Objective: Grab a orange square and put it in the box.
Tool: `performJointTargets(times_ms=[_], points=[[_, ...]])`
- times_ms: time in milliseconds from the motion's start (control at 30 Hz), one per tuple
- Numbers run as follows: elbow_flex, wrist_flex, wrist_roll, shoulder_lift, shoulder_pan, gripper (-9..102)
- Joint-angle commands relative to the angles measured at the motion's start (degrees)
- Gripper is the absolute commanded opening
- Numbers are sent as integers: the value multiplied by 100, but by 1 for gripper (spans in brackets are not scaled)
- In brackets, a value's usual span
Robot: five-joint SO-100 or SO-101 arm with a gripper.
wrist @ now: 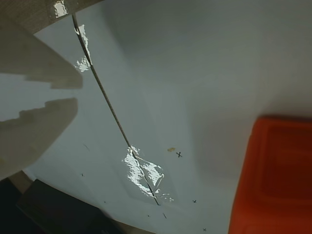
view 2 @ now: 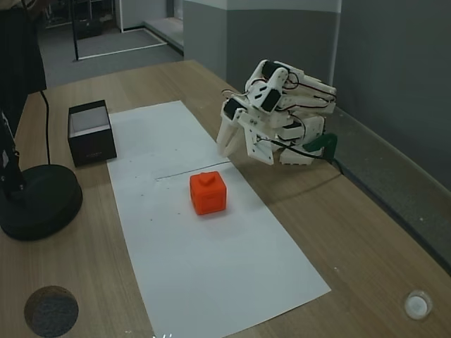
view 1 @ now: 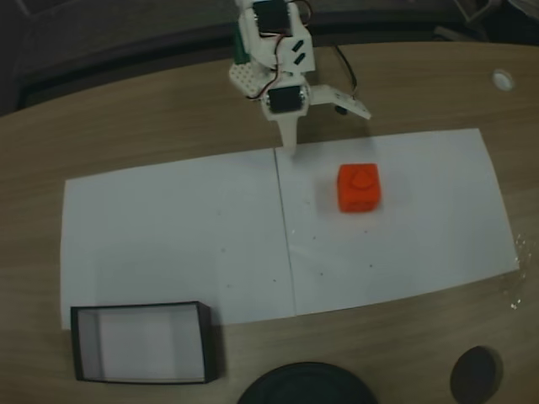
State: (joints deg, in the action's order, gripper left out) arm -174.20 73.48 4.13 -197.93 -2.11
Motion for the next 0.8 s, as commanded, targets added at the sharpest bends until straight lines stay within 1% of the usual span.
performJointTargets(times_ms=[0,767], points=[[193,-97,9,-114,-79,0],[193,-114,44,-114,-70,0]])
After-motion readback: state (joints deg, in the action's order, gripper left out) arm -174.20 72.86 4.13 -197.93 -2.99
